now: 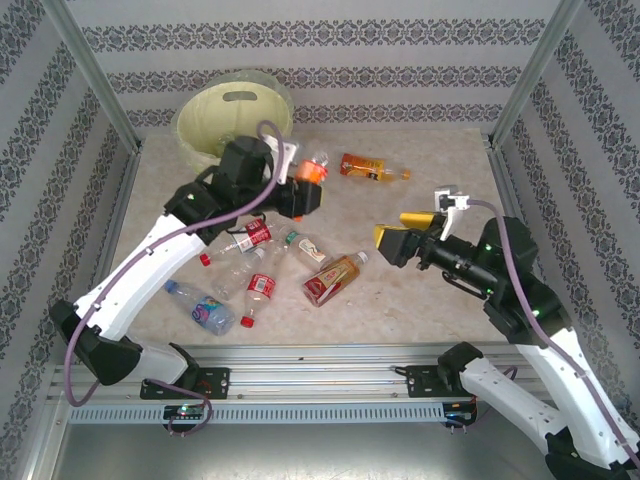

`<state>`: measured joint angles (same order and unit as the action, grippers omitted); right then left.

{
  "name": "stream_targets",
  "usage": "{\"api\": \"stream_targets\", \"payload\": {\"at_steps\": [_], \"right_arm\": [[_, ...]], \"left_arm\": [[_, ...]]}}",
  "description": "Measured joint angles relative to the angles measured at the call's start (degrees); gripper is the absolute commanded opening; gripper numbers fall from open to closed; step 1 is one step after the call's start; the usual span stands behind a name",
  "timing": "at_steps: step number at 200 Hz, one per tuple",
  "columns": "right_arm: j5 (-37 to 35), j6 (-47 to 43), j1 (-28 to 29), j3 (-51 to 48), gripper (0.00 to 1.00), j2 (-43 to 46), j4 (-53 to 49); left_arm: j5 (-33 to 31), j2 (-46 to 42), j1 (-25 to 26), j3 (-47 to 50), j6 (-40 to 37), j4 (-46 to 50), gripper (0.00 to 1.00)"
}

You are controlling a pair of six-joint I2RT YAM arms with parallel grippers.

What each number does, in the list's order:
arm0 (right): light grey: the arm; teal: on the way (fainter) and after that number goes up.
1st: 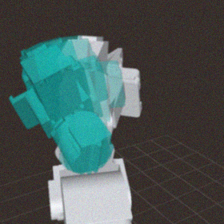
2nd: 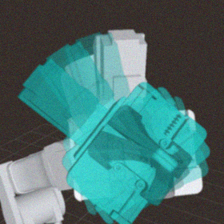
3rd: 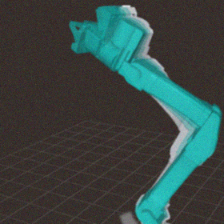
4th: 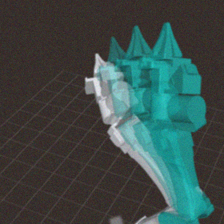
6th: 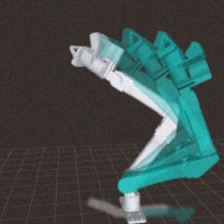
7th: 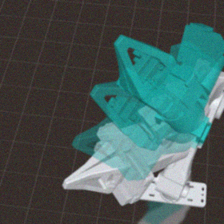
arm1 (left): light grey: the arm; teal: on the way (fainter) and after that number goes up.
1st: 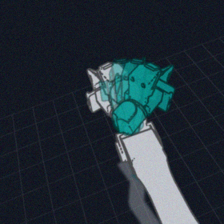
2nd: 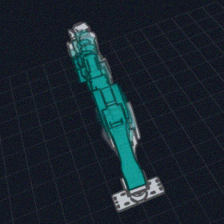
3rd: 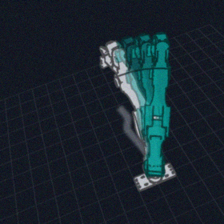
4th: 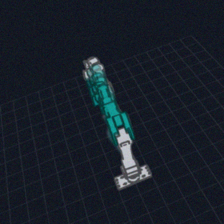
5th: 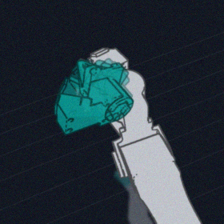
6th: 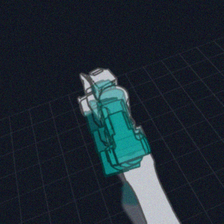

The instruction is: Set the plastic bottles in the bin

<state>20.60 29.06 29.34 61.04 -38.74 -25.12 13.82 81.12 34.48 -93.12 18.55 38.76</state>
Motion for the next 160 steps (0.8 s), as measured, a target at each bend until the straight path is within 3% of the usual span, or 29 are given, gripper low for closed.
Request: {"api": "stream_targets", "payload": {"at_steps": [79,160], "right_arm": [[-3.5,-5.1,1.2,3.7,0.98,-1.1,-0.6],[-5.7,-5.2,1.2,3.0,0.98,0.1,-4.7]], "left_arm": [[-6.8,14.0,-14.8,-21.5,-3.0,12.0,0.5],[-6.6,30.8,-22.7,-43.5,-3.7,20.7,0.54]]}}
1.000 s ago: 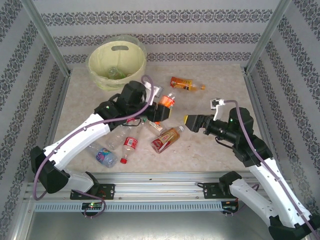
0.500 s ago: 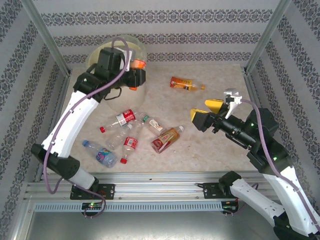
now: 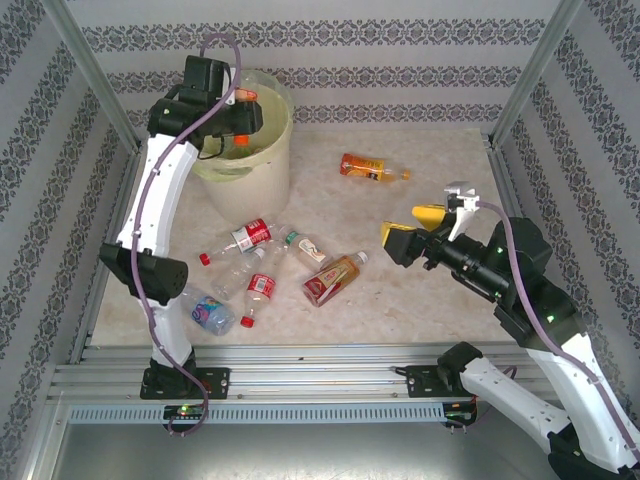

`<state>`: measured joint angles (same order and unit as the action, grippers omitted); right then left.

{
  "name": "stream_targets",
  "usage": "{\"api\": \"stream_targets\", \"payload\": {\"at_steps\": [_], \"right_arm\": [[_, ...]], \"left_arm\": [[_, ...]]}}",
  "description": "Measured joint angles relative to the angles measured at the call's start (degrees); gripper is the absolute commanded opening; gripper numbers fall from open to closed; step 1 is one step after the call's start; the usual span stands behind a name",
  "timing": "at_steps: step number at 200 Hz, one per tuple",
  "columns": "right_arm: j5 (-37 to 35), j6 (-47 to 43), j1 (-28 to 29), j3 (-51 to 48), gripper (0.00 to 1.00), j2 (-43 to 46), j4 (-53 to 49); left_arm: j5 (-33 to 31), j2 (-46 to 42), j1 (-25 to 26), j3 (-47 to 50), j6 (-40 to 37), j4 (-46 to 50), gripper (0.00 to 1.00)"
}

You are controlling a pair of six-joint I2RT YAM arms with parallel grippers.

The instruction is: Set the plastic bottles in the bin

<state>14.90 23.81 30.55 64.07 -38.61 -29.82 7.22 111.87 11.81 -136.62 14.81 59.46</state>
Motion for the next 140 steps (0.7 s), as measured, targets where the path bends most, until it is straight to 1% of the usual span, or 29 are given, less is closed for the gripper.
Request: {"api": "stream_targets", "payload": {"at_steps": [49,97,140], "right_arm": [[-2.1,0.4,0.0,-1.8,0.98,0.8,-3.0],[-3.5,1.5,0.0,-3.3,0.98,1.3,-4.7],[-4.0,3.4,0.0,-5.6,0.98,-0.2,-4.7]], "left_arm": [[1.4,6.7,-1.7,-2.5,0.4,1.9,0.54],[2.7,11.0,-2.6,-2.5,0.6,3.1,0.59],[5.0,11.2,-2.6,-2.6,0.6,3.1,0.74]]}}
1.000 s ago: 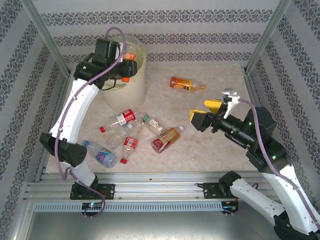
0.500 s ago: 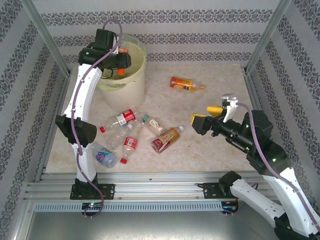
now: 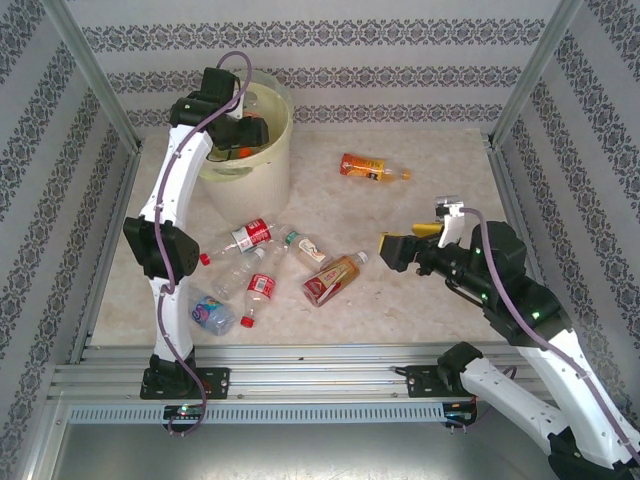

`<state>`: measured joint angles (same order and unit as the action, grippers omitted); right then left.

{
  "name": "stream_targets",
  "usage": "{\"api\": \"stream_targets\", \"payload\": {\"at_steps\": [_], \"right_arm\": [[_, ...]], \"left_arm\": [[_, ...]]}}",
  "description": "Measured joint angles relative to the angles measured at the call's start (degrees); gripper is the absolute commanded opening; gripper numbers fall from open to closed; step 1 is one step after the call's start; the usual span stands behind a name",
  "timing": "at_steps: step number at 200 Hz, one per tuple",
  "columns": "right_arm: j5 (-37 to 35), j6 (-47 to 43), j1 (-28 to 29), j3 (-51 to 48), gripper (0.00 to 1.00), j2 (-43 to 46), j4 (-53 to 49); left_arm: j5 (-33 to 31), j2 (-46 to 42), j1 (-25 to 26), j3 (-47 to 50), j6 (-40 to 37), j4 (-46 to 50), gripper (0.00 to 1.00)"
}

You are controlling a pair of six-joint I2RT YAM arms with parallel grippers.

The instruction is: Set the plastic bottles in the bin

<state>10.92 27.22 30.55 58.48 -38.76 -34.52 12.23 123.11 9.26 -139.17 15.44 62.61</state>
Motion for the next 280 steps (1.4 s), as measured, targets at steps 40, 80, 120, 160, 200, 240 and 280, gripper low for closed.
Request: {"api": "stream_targets", "payload": {"at_steps": [40,80,120,160,200,240,280], "right_arm": [[0.0,1.8,0.0,-1.3,0.98,-3.1,0.3],[0.2,2.3,0.0,-1.8,0.98,-3.0,0.8],[0.5,2.2,0.0,-1.9,0.98,-1.7,0.9],[2.5,1.5,0.0,-1.9,0.98,-0.8,0.8],[6.2,-0.5,0.0,0.3,0.98,0.6,-1.8],[8.8,-2.8,0.0,4.6,0.98,2.4,-5.2],[9.6,-4.1,0.0,6.1,0.98,2.6,-7.8]], "left_arm": [[1.5,-0.6,0.0,0.0,-0.2,0.0,0.86],[2.6,-2.9,0.0,0.0,-1.4,-0.1,0.95],[3.8,-9.2,0.0,3.1,-3.0,-2.6,1.0],[6.5,-18.3,0.0,9.7,-5.7,-5.1,1.0],[10.2,-31.4,1.7,25.9,-8.3,-9.1,1.0],[12.3,-42.1,6.9,41.3,-8.8,-12.5,1.0],[9.2,-45.2,17.8,51.5,-8.8,-14.5,0.98]]}}
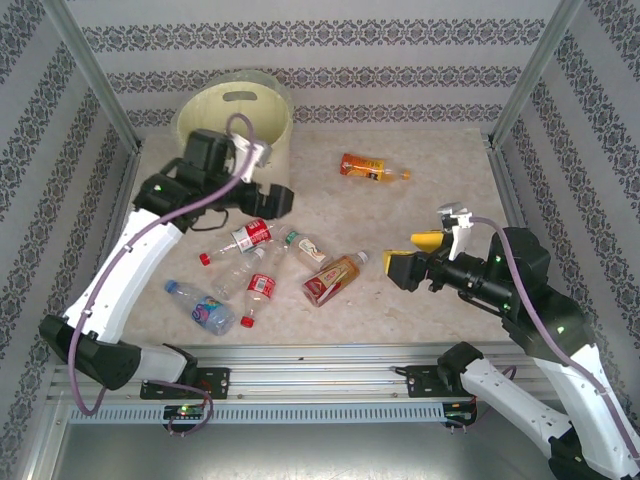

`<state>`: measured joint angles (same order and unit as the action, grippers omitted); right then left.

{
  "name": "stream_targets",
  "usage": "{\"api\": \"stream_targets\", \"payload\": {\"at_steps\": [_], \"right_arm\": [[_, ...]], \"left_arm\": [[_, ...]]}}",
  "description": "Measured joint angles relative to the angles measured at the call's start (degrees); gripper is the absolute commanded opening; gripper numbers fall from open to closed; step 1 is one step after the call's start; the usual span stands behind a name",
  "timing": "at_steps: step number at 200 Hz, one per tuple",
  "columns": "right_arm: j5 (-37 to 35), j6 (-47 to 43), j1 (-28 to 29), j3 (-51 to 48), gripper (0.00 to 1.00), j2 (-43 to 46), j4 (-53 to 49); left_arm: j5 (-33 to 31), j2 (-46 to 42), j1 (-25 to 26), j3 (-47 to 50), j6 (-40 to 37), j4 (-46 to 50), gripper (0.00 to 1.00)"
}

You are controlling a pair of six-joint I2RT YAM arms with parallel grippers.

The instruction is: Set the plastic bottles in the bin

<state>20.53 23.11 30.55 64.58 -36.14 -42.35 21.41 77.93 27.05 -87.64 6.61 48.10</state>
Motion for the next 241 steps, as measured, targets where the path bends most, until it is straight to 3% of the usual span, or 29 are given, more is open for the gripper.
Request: {"api": "stream_targets", "payload": {"at_steps": [47,90,241], "right_arm": [[0.0,-0.6,0.0,0.0,0.98,0.4,-2.4],[0.0,-0.6,0.0,0.0,0.98,1.7,-4.0],[-0.1,-0.6,0.0,-2.6,0.98,3.5,-5.7]], "left_arm": [[-5.5,0.4,9.5,10.3,-0.2,-3.3,0.98],[-7.9,5.4,15.0,11.7,-0.8,-5.5,0.97],[-11.1,25.3,22.8,11.8,-2.3,-8.0,0.95]]}}
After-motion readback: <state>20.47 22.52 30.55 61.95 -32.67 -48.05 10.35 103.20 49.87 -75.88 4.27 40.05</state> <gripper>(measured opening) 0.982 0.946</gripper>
